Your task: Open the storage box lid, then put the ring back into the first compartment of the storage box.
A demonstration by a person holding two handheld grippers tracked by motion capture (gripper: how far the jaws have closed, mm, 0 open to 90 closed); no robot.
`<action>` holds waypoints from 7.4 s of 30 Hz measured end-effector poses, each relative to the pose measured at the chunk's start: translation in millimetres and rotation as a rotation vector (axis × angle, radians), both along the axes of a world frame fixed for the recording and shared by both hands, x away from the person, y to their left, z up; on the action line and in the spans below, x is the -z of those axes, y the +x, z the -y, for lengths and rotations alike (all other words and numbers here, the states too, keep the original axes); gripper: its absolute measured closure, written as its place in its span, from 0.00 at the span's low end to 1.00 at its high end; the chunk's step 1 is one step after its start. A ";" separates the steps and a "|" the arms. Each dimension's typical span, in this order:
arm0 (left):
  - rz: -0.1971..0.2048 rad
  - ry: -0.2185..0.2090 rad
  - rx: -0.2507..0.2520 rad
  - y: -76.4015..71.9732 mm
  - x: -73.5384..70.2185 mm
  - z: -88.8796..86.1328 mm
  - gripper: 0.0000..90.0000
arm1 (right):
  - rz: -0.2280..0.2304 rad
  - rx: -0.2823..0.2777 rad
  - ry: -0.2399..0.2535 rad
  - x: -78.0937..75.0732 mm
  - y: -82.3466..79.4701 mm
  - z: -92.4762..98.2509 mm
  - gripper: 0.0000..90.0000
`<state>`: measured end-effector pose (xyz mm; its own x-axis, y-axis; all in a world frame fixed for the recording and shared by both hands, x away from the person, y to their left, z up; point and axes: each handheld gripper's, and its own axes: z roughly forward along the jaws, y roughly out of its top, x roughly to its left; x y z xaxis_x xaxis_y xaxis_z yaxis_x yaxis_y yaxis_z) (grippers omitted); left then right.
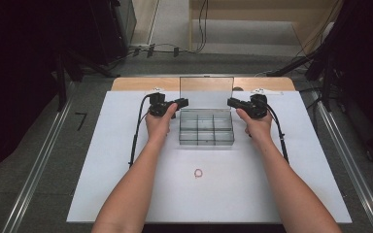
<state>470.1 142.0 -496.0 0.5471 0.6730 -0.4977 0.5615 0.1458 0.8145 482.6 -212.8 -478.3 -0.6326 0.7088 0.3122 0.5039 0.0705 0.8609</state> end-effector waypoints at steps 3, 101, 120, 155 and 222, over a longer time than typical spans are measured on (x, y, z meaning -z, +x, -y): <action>-0.019 -0.002 -0.003 0.7 1.7 -1.0 0.80 | -0.022 0.010 -0.012 0.6 1.7 -1.7 0.88; 0.133 0.163 0.146 -114.4 -29.2 5.3 0.00 | 0.042 -0.142 -0.056 -9.4 -96.4 8.3 0.00; 0.178 0.174 0.144 -166.4 -27.3 -9.7 0.00 | 0.080 -0.187 -0.071 -19.2 -137.8 13.2 0.00; 0.191 0.173 0.056 -239.7 -10.2 -62.2 0.00 | 0.059 -0.307 -0.103 -23.8 -169.6 -17.6 0.00; 0.151 0.191 0.024 -244.7 12.3 -92.0 0.00 | -0.037 -0.394 -0.418 30.6 -187.8 -91.3 0.88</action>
<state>225.4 233.9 -508.3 0.6226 0.7330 -0.2739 0.4327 -0.0308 0.9010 294.8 -121.5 -508.9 -0.8679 0.4898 0.0831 0.4001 0.5899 0.7014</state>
